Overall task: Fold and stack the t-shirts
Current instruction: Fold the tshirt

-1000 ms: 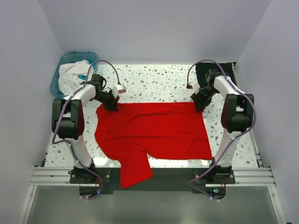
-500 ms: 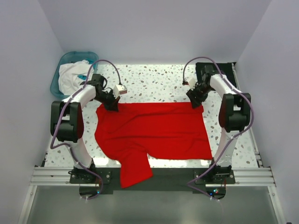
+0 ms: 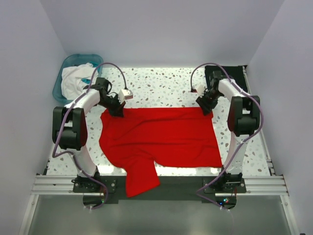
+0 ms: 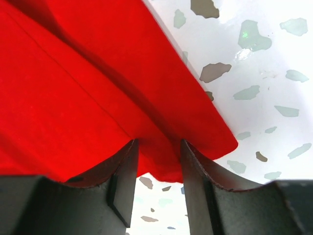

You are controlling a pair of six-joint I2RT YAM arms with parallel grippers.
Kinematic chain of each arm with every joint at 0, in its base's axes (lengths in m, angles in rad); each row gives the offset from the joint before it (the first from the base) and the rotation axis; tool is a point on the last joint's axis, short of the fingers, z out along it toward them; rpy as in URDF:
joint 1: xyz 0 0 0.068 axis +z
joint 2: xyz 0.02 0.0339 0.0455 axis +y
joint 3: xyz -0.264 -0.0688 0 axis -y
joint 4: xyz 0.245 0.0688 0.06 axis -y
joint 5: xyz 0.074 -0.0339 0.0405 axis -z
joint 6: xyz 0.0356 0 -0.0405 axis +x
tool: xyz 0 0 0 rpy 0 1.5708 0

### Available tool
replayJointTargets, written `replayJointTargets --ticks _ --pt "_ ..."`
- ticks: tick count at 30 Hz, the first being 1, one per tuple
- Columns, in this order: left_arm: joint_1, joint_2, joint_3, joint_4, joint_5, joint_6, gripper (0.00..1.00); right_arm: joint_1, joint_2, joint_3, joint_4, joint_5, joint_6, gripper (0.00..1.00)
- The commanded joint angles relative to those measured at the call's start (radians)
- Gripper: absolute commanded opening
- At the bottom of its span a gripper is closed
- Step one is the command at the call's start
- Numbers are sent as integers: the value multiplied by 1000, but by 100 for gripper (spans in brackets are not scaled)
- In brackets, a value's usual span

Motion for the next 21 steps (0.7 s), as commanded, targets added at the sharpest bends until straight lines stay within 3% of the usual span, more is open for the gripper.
replayJointTargets --ticks 1,12,16,18,21 --pt "-1 -69 -11 -31 24 28 0 -2 -53 -7 -25 -12 -43 40" --pt "-40 -166 -23 -206 83 137 0 -3 -123 -97 -63 19 -122 4" --pt "-75 -224 -73 -208 78 131 0 -2 -134 -119 -50 28 -131 0" --pt "-75 -227 -92 -136 44 55 0 -2 -139 -126 -46 27 -132 0" --pt "-67 -200 -65 -26 -38 -68 20 -2 -145 -145 -45 27 -135 0"
